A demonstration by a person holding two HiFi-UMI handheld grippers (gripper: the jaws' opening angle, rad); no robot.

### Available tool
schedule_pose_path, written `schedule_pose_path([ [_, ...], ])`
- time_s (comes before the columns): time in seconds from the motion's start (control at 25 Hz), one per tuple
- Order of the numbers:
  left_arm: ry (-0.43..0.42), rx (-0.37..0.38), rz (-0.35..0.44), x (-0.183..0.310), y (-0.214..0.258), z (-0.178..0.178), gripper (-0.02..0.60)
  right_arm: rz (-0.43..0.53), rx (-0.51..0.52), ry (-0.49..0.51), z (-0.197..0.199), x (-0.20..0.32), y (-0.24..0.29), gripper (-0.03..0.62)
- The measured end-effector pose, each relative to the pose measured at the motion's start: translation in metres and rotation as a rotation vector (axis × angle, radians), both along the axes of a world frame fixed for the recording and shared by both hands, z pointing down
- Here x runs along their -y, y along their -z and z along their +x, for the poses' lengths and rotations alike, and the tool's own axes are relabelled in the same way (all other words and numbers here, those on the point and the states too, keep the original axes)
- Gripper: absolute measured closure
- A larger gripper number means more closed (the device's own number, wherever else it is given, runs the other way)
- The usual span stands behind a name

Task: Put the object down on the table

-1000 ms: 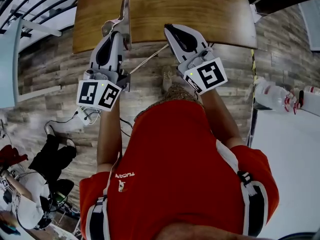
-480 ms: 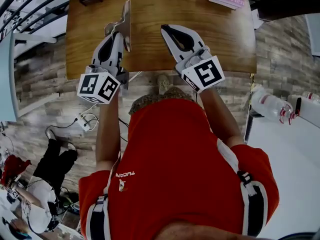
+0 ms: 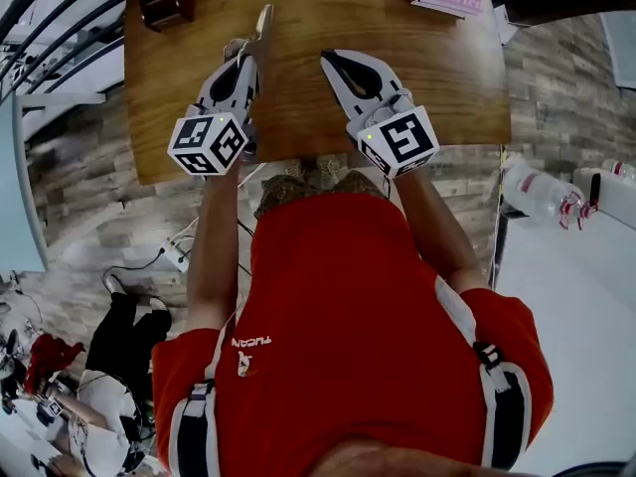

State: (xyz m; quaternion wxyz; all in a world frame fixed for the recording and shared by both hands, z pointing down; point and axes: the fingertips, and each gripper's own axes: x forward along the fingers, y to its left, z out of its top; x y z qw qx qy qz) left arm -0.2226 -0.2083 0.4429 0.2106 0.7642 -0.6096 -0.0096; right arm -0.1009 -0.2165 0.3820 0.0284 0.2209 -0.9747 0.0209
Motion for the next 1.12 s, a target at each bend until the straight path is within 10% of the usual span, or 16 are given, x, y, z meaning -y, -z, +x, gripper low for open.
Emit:
schedule_pose_path([
  [0.68, -0.147, -0.068, -0.298, 0.060, -0.099, -0.001, 0.572, -0.057, -0.069, -0.161, 0.007, 0.029, -0.031, 0.569],
  [1.12, -0.138, -0.090, -0.353, 0.075, -0.117, -0.001, 0.568, -0.066, -0.085, -0.191, 0.015, 0.037, -0.036, 0.569],
])
